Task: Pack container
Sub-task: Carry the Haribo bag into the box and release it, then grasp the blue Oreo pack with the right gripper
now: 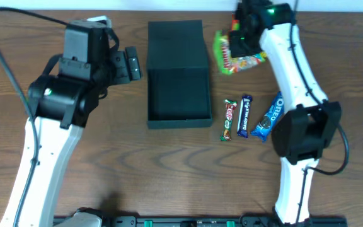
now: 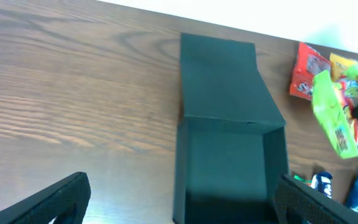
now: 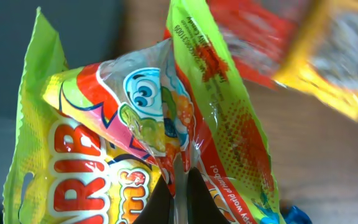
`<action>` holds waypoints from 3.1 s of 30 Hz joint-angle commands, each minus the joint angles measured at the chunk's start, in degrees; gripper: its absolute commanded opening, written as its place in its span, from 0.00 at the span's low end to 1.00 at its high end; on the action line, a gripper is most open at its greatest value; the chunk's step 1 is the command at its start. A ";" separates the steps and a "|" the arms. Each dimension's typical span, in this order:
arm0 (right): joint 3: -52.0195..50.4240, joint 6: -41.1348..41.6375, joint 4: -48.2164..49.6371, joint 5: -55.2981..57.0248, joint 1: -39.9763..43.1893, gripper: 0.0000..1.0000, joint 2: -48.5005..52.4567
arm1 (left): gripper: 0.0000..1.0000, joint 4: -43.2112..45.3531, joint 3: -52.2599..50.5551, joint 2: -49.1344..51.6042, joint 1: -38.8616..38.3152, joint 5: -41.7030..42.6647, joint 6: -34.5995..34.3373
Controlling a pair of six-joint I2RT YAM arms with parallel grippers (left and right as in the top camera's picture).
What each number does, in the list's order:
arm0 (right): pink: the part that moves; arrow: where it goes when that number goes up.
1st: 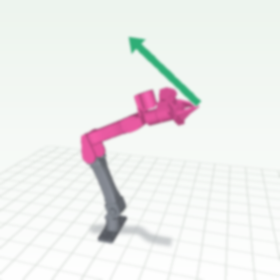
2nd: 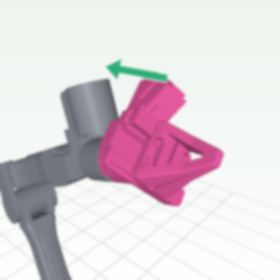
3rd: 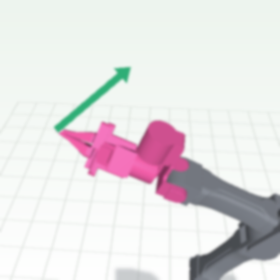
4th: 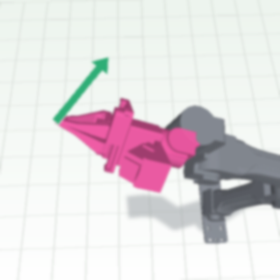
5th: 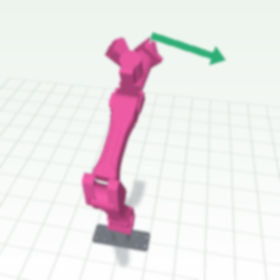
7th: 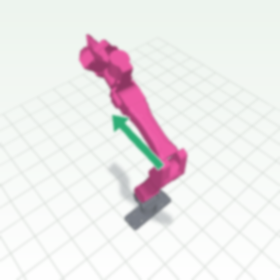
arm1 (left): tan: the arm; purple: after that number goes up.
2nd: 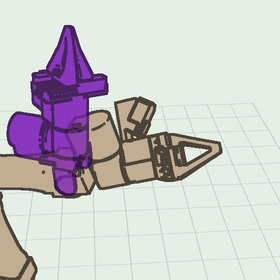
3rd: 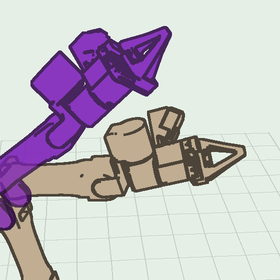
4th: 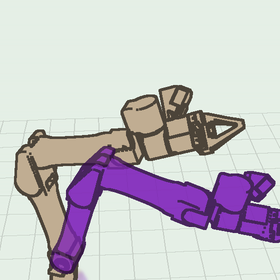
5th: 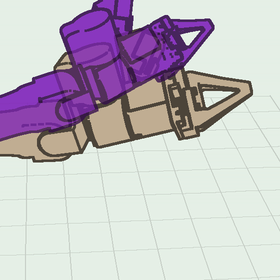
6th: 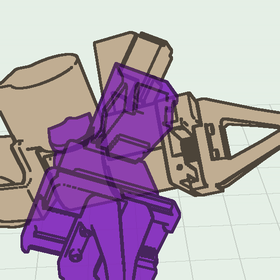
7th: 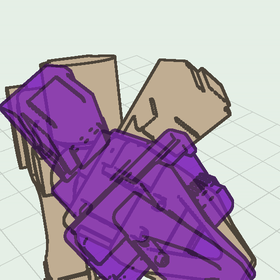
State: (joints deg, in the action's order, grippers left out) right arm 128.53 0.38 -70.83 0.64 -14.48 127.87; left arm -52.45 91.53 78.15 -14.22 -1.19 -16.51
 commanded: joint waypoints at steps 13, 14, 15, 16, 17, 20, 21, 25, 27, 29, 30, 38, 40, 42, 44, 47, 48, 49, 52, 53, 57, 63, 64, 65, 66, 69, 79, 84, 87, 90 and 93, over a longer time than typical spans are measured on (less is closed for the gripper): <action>1.14 -35.45 -5.25 -10.14 -20.90 0.01 -1.01 | 0.95 -6.67 1.31 -19.78 1.55 -3.74 -0.20; 0.66 -36.37 -5.25 -10.12 -21.66 0.01 -1.01 | 0.95 -7.34 1.31 -20.68 1.55 -3.74 -0.17; -0.15 -37.53 -5.20 -10.12 -22.40 0.01 -1.01 | 0.95 -7.91 1.31 -21.35 1.55 -3.74 -0.17; -0.87 -38.23 -5.05 -10.10 -22.77 0.01 -1.01 | 0.95 -8.46 1.31 -21.79 1.55 -3.74 -0.17; -1.60 -38.77 -4.83 -10.10 -22.97 0.01 -1.01 | 0.95 -8.94 1.31 -22.12 1.55 -3.74 -0.17; -4.76 -39.80 -3.30 -9.92 -22.93 0.01 -1.01 | 0.95 -10.34 1.31 -22.40 1.55 -3.74 -0.17; -5.79 -40.33 -2.89 -9.92 -22.84 0.01 -1.01 | 0.95 -10.62 1.29 -22.40 1.55 -3.74 -0.17; -8.87 -40.35 0.13 -9.46 -22.67 0.01 -1.01 | 0.95 -10.58 1.29 -22.40 1.55 -3.76 -0.13; -9.22 -40.33 1.49 -9.27 -22.64 0.01 -1.01 | 0.95 -10.49 1.29 -22.40 1.55 -3.76 0.22; -9.29 -40.30 2.60 -8.35 -22.64 0.01 -1.01 | 0.95 -10.49 1.29 -22.40 1.55 -3.76 0.24; -9.29 -40.30 3.13 -7.85 -22.64 0.01 -1.01 | 0.95 -10.49 1.29 -22.40 1.55 -3.78 0.26; -9.29 -40.33 3.17 -4.24 -22.62 0.01 -1.01 | 0.95 -10.49 1.29 -22.40 1.55 -5.07 0.24; -9.29 -40.35 3.08 -3.78 -22.62 0.01 -1.01 | 0.95 -10.29 1.29 -22.40 1.55 -5.07 0.24; -9.29 -40.35 3.08 -3.82 -22.62 0.01 -1.01 | 0.95 -10.14 1.29 -22.40 1.55 -5.07 0.24; -9.29 -40.35 2.93 -3.82 -22.62 0.01 -1.01 | 0.95 -9.94 1.29 -22.40 1.55 -5.07 0.24; -9.29 -40.35 2.89 -3.80 -22.62 0.01 -1.01 | 0.95 -9.86 1.29 -22.40 1.55 -5.07 0.22; -9.29 -40.33 2.84 -3.76 -22.62 0.01 -1.01 | 0.95 -9.86 1.29 -22.40 1.55 -5.07 0.22; -9.29 -40.28 2.84 -3.61 -22.62 0.10 -1.01 | 0.95 -9.86 1.29 -22.40 1.55 -5.07 0.22; -9.29 -38.91 2.78 -2.23 -22.62 0.99 -1.01 | 0.95 -9.88 1.29 -22.40 1.55 -5.07 0.22; -9.29 -38.58 2.75 -1.81 -22.62 0.99 -1.01 | 0.95 -9.88 1.29 -22.40 1.55 -5.05 0.22; -9.29 -36.20 2.95 -1.75 -22.56 0.94 -1.01 | 0.95 -9.88 1.29 -22.40 1.55 -5.05 0.22; -11.98 -35.56 4.63 -9.92 -22.18 0.27 -0.98 | 0.95 -9.92 1.29 -22.40 1.55 -5.03 0.22; -13.57 -35.34 5.57 -9.94 -22.18 0.24 -0.98 | 0.95 -9.92 1.29 -22.40 1.55 -5.03 0.22; -14.88 -35.06 6.19 -9.97 -22.18 0.24 -0.98 | 0.95 -9.92 1.29 -22.40 1.55 -5.03 0.22; -16.59 -34.45 7.08 -9.94 -22.18 0.25 -0.98 | 0.95 -9.92 1.29 -22.40 1.55 -5.03 0.22; -22.21 -31.12 12.20 -10.16 -22.29 0.22 -0.98 | 0.95 -9.90 1.29 -22.40 1.55 -5.03 0.22; -30.97 -19.63 30.27 -9.49 -22.36 0.20 -1.03 | 0.95 -9.99 1.29 -22.40 1.55 -5.03 0.22; -24.37 -19.26 22.18 -9.49 -22.62 0.13 -3.04 | 0.95 -9.94 1.29 -22.40 1.55 -5.03 0.22; -20.04 -16.26 17.77 -9.38 -22.12 0.13 -6.08 | 0.95 -9.94 1.29 -22.40 1.55 -5.03 0.22; -18.32 -7.98 15.65 -3.89 -19.45 0.28 -10.60 | 0.95 -10.03 1.27 -22.38 1.55 -5.03 0.22; -18.32 0.26 12.41 1.55 -14.19 0.50 -14.03 | 0.95 -10.38 1.27 -22.38 1.55 -5.01 0.22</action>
State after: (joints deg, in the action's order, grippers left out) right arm 109.16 -8.80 -56.66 -4.21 -33.65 117.45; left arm -62.65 91.81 55.77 -12.91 -5.17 -16.49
